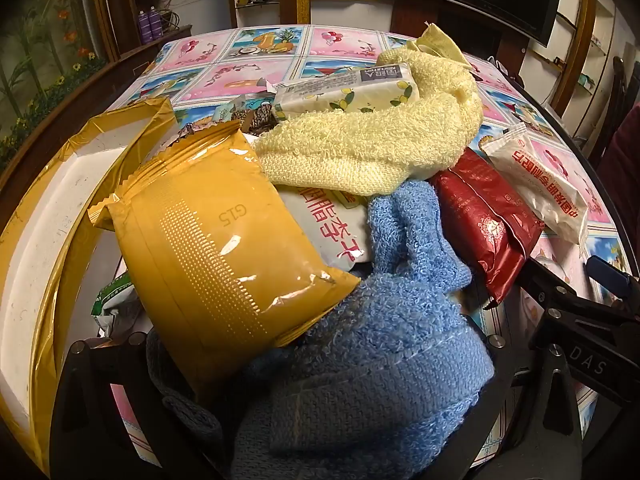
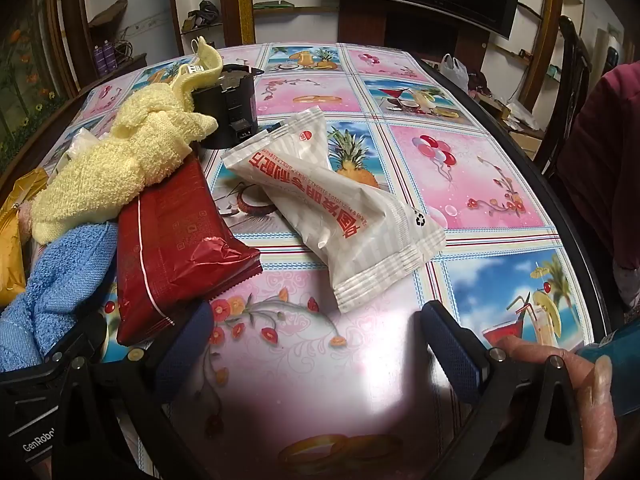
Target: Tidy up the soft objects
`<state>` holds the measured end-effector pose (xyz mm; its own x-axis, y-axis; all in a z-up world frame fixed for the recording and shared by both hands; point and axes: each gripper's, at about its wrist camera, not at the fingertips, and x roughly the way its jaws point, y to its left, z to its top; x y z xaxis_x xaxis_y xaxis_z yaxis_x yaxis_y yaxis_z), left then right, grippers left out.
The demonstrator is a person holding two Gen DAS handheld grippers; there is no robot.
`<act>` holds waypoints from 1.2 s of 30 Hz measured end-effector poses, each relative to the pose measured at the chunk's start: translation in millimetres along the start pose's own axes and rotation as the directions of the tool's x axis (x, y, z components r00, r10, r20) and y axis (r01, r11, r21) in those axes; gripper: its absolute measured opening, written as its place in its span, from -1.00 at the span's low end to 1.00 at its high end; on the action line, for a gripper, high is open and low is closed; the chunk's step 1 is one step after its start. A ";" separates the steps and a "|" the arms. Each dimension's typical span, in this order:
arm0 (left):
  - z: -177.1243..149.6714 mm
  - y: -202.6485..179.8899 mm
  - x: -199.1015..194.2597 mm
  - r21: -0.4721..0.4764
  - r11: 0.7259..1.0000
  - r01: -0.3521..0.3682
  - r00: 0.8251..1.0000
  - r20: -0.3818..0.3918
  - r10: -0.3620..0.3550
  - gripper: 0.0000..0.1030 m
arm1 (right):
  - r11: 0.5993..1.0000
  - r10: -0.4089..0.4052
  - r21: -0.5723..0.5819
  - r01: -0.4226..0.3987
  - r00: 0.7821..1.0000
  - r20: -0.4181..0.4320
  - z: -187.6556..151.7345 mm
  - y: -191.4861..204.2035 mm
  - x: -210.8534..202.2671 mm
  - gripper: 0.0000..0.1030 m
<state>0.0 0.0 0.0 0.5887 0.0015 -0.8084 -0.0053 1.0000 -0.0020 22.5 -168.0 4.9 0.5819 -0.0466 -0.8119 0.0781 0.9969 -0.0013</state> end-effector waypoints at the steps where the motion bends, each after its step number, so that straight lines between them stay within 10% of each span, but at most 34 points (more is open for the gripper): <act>1: 0.0 0.0 0.0 0.000 1.000 0.000 1.000 0.000 0.000 1.00 | 1.000 -0.001 -0.001 0.001 1.000 0.000 0.0 0.0 0.0 1.00; 36: -8.7 4.5 -7.6 0.078 0.995 0.062 0.998 -0.022 -0.060 1.00 | 0.999 0.026 -0.039 -0.029 0.997 -0.078 -3.4 -0.6 -4.4 1.00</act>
<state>-11.6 4.4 1.1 0.5702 -0.0587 -0.8194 0.0942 0.9955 -0.0058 17.2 -168.2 6.5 0.5184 -0.0157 -0.8550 0.0294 0.9996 -0.0005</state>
